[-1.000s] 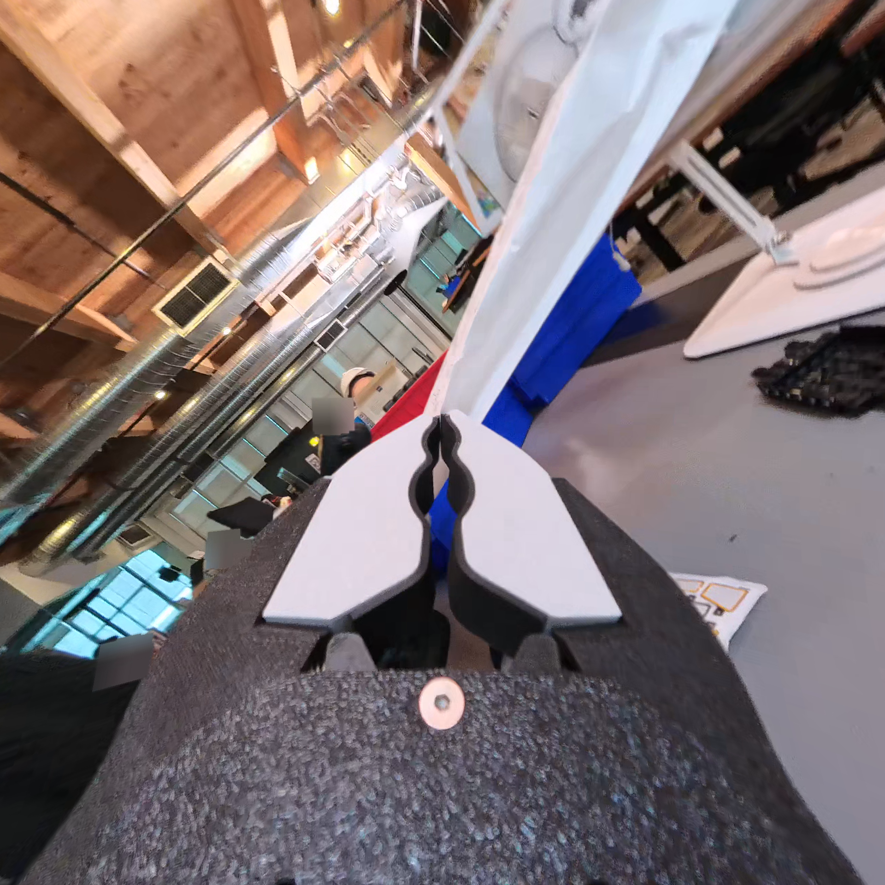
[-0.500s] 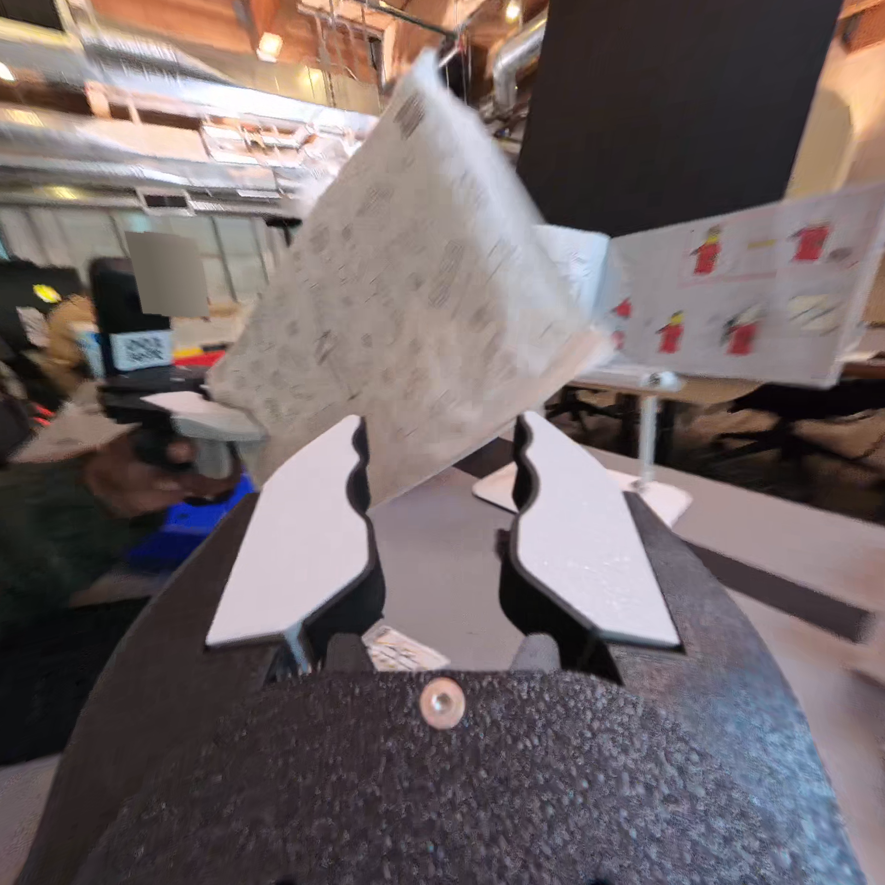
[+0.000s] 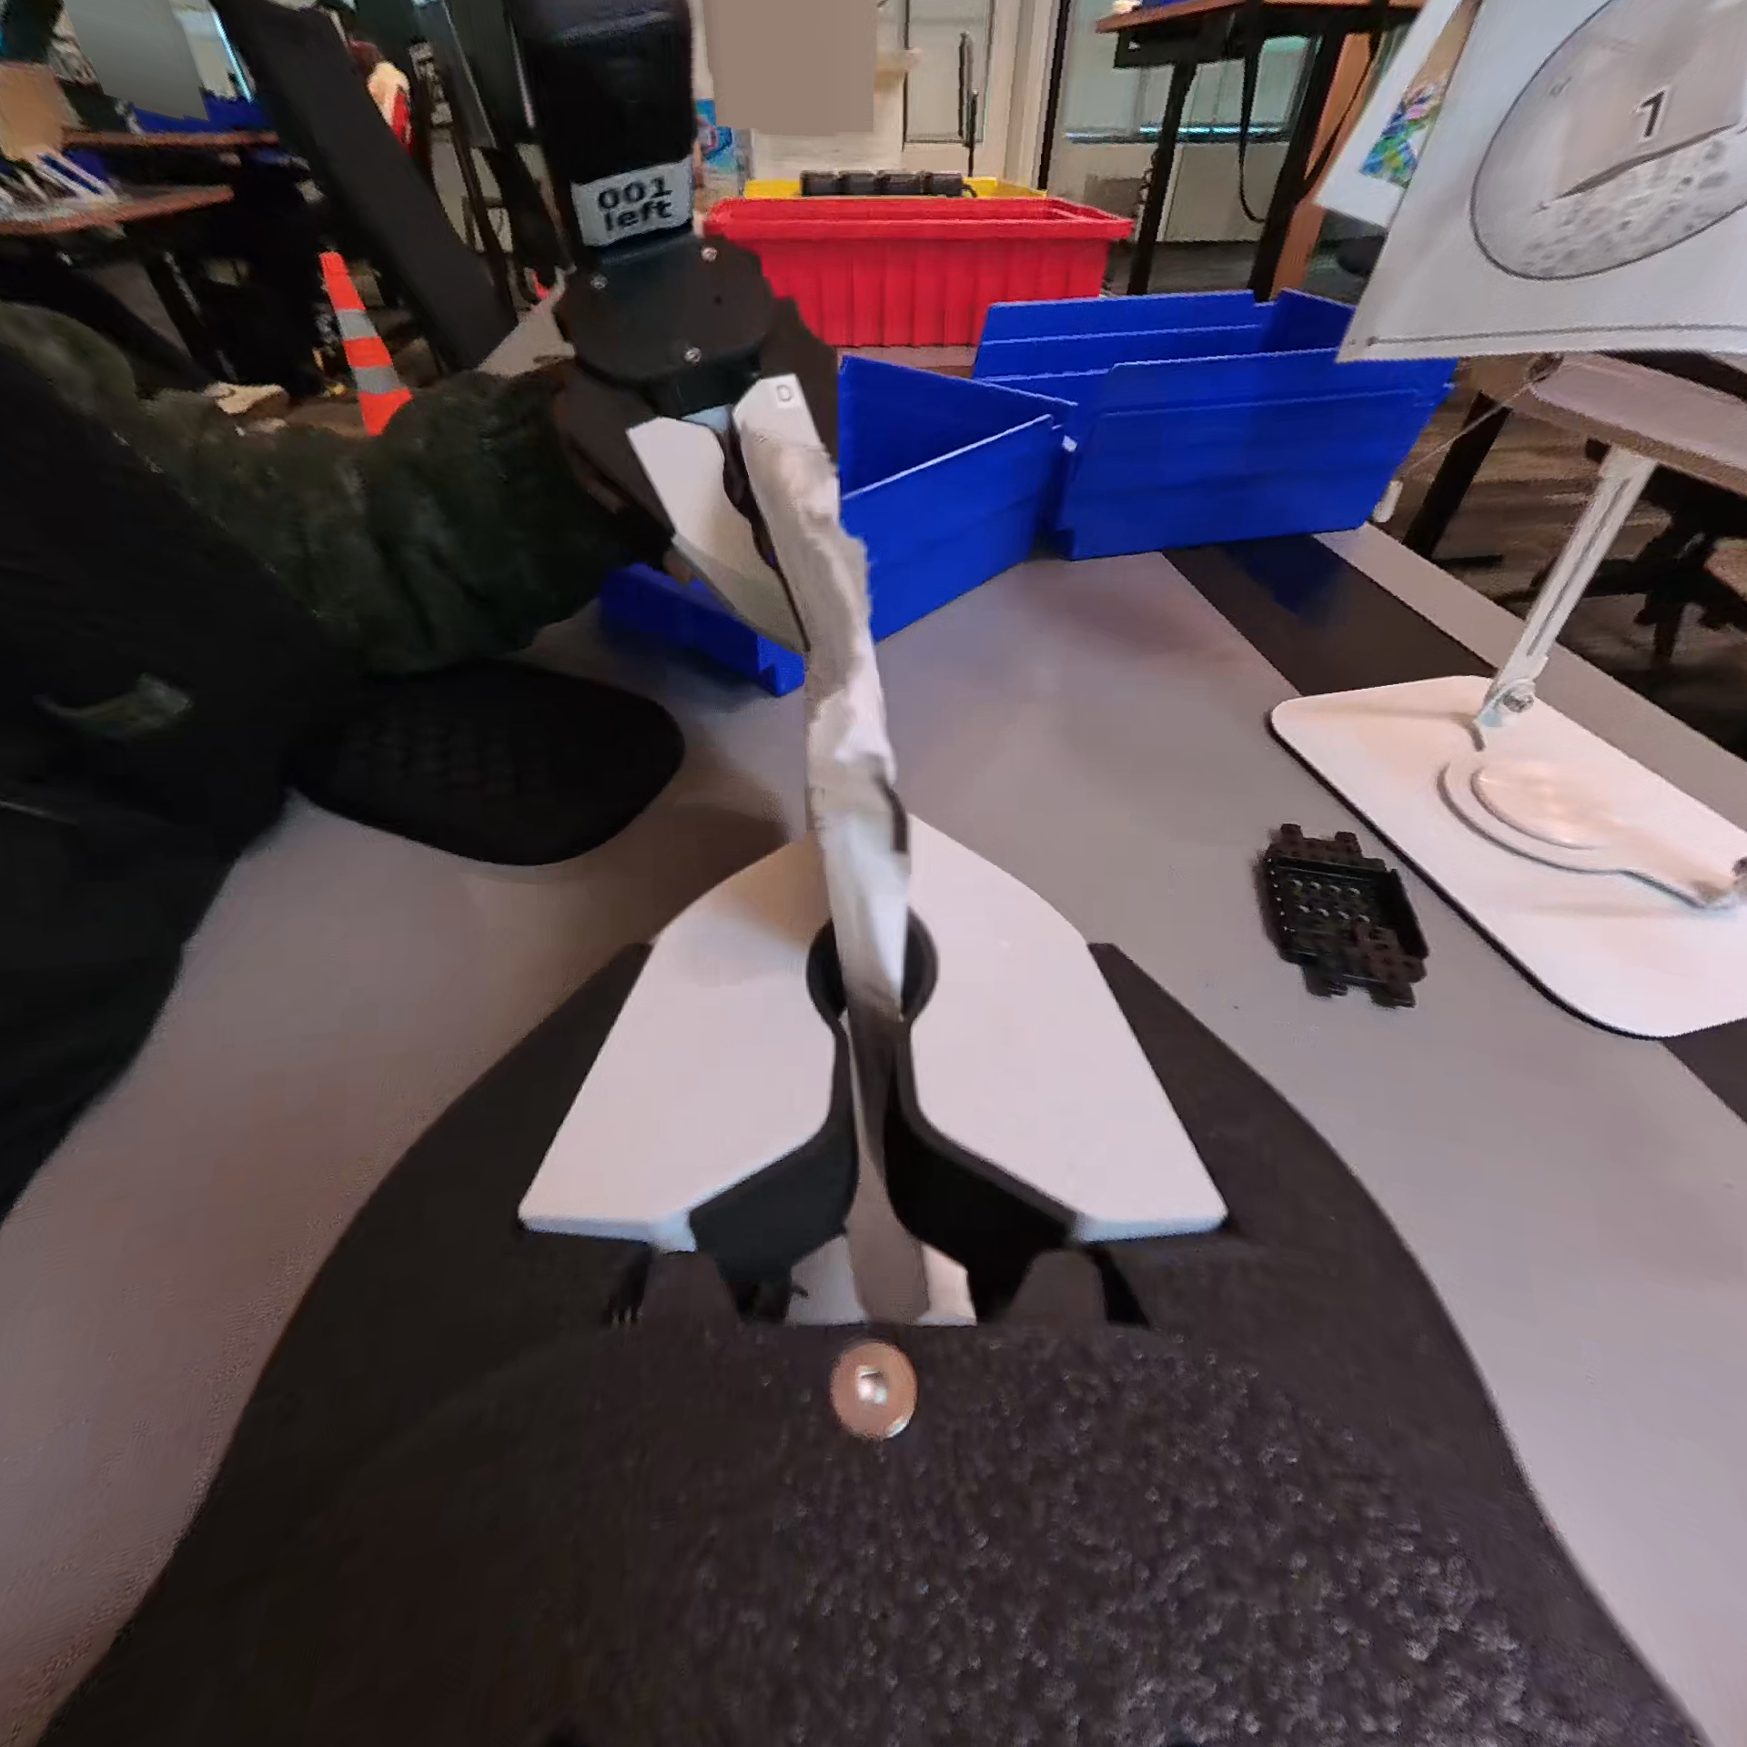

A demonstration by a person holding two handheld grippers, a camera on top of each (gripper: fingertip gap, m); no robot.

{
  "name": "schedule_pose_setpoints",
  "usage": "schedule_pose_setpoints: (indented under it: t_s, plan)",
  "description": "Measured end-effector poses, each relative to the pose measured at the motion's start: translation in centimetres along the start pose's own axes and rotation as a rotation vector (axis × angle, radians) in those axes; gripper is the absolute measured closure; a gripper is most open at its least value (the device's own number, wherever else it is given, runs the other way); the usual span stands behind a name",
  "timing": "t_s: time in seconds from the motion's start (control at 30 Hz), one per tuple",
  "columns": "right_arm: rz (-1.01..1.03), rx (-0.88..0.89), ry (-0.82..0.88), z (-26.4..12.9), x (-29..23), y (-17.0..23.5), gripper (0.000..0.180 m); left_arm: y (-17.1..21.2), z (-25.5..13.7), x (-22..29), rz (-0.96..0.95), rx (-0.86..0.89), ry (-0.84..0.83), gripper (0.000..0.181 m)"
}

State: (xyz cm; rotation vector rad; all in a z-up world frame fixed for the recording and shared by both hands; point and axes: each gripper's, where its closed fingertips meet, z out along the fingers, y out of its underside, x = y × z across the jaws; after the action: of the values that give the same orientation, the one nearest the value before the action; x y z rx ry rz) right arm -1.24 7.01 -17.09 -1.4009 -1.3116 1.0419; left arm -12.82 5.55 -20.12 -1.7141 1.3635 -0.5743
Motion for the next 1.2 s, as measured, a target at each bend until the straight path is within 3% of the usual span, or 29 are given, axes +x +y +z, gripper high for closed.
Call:
schedule_pose_setpoints:
  t_s: [0.17,0.3,0.37,0.47,0.6,0.7,0.97,1.2]
  plan:
    - [-0.058,0.003,0.044,0.4,0.3,0.3,0.179,0.2,0.0,-1.0,-0.111,-0.006,-0.049,0.181]
    - [0.031,-0.004,-0.044,1.5,-0.7,1.2,0.179,-1.1,-0.7,-0.9,-0.074,0.094,-0.055,0.162]
    - [0.072,0.001,-0.065,2.1,-0.8,1.7,0.180,-1.5,-1.1,-0.2,-0.097,0.117,0.004,0.180]
    - [0.098,-0.074,-0.081,2.4,-0.8,3.1,0.179,-0.4,-0.9,0.7,-0.099,0.034,0.041,0.181]
    - [0.035,-0.101,0.002,1.2,0.0,1.7,0.159,0.8,-0.7,1.9,-0.039,-0.059,0.076,0.181]
    - [-0.070,-0.047,0.065,-0.1,-0.3,-1.6,0.179,0.8,-0.9,2.5,-0.052,-0.066,0.118,0.181]
    - [-0.406,-0.472,0.035,2.9,-2.9,-0.5,0.180,0.6,-0.8,3.0,-0.036,-0.063,0.154,0.181]
    - [-0.371,-0.571,-0.032,3.1,-2.3,-1.0,0.180,0.7,-0.9,3.4,-0.005,-0.060,0.166,0.181]
